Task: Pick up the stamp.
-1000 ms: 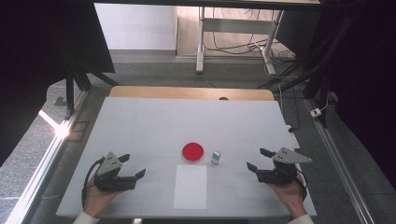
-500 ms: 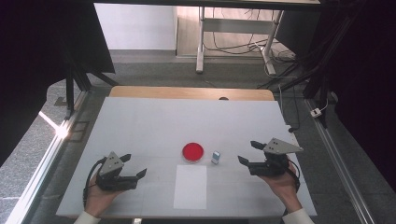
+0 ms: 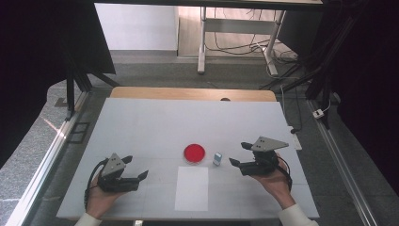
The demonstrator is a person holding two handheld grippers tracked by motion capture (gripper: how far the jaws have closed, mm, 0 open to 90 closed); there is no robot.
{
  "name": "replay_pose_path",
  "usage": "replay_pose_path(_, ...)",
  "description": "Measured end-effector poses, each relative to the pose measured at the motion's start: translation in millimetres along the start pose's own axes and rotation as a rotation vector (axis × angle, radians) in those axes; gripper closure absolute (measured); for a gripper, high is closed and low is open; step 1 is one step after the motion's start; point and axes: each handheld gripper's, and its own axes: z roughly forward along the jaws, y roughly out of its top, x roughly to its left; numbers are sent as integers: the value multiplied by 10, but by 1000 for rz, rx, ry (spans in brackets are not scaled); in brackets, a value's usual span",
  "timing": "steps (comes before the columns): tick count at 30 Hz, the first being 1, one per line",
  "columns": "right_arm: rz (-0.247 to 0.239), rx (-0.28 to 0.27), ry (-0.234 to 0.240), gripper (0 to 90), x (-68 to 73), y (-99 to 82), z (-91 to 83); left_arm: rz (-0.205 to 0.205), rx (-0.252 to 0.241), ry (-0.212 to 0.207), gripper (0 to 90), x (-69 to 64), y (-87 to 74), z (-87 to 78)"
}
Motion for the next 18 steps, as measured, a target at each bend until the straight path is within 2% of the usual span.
replay_pose_path(7,-10,34,13,240,14,58,107,5,11,-9,179,-11,2,36)
replay_pose_path(11,-14,46,31,242,46,122,209,5,13,-10,179,-14,0,39)
replay_pose_path(14,-35,69,40,245,84,204,335,4,14,-10,179,-14,-2,40)
replay_pose_path(18,-27,82,45,252,99,234,409,7,15,-13,179,-17,-7,42)
